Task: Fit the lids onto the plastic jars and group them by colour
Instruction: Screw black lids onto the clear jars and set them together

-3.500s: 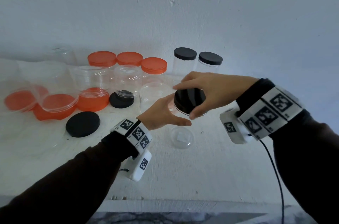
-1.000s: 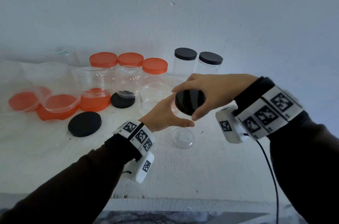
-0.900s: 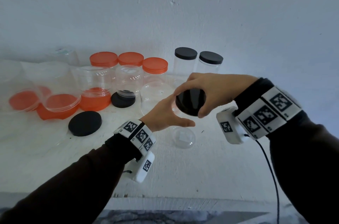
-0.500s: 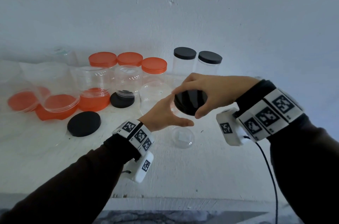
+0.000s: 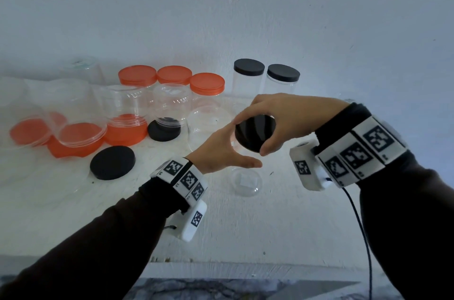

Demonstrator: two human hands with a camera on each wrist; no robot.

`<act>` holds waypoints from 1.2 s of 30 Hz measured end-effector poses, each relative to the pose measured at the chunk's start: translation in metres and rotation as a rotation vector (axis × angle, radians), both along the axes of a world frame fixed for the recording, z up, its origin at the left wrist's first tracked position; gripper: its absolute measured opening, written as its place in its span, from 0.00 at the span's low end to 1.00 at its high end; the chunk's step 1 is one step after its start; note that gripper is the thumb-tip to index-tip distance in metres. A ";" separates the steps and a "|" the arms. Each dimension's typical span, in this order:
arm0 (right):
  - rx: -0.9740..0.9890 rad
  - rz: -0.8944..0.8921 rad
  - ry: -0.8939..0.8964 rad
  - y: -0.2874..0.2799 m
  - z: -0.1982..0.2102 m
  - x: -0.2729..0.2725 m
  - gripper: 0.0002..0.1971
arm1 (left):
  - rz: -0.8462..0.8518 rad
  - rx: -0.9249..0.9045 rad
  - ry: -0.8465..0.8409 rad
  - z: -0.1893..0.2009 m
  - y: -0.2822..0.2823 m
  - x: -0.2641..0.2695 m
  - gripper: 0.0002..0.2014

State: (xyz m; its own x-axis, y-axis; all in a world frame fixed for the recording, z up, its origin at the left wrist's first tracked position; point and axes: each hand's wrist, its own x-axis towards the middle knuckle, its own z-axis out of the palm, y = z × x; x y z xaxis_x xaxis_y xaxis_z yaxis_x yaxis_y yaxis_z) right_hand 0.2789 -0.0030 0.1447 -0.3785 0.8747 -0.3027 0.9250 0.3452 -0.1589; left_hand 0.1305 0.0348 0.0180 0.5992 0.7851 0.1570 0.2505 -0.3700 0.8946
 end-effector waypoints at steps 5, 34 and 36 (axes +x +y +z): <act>0.231 -0.087 -0.035 0.002 -0.009 -0.010 0.32 | 0.015 -0.020 -0.006 -0.003 0.002 0.001 0.42; 0.295 -0.096 -0.004 0.003 -0.033 0.030 0.34 | 0.067 0.210 0.133 0.009 0.008 -0.021 0.45; 0.351 -0.123 -0.005 0.007 -0.039 0.036 0.34 | 0.142 0.302 0.115 0.011 0.014 -0.027 0.41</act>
